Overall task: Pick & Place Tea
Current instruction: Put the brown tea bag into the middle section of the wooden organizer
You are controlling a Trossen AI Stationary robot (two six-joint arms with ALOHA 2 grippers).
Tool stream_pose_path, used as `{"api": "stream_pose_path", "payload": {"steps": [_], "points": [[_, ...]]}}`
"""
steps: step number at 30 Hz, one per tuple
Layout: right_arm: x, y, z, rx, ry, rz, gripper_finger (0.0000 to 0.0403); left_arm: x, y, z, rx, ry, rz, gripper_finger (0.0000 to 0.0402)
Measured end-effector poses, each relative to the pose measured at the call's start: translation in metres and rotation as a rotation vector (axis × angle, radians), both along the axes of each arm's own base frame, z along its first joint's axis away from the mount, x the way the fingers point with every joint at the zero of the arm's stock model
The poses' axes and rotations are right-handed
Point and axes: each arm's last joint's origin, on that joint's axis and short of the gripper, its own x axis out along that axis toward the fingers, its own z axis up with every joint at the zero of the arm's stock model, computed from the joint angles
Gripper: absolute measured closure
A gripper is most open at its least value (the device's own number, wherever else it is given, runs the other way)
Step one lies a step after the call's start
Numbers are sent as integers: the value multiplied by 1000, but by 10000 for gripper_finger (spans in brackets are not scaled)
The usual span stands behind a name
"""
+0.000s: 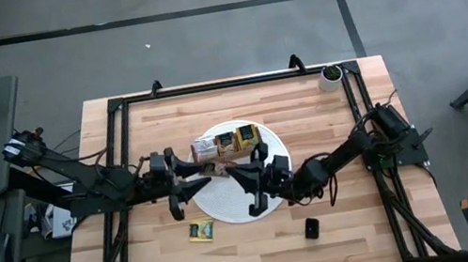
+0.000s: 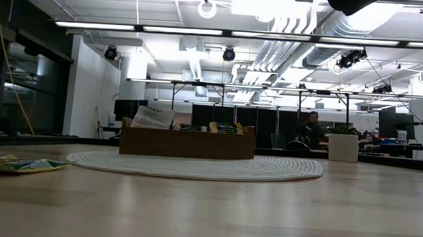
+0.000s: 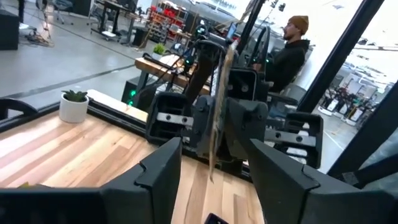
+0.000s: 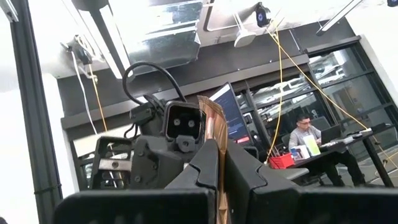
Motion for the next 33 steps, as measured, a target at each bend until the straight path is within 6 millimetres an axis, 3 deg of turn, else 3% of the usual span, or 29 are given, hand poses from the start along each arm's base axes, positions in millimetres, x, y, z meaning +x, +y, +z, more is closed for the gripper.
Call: {"api": "stream_pose_path", "payload": {"steps": [5,13,20,33], "points": [[0,2,0,-2,6,5,400,0,1,1,7,-5,42,255],[0,2,-1,-1,11,3,400,-1,2,2,7,-8,62,389],[0,2,-1,15,12,6,395,-1,3,1,8,-6,76,400],[0,2,-1,24,4,10,297,-1,3,1,10,-4,101,401]]}}
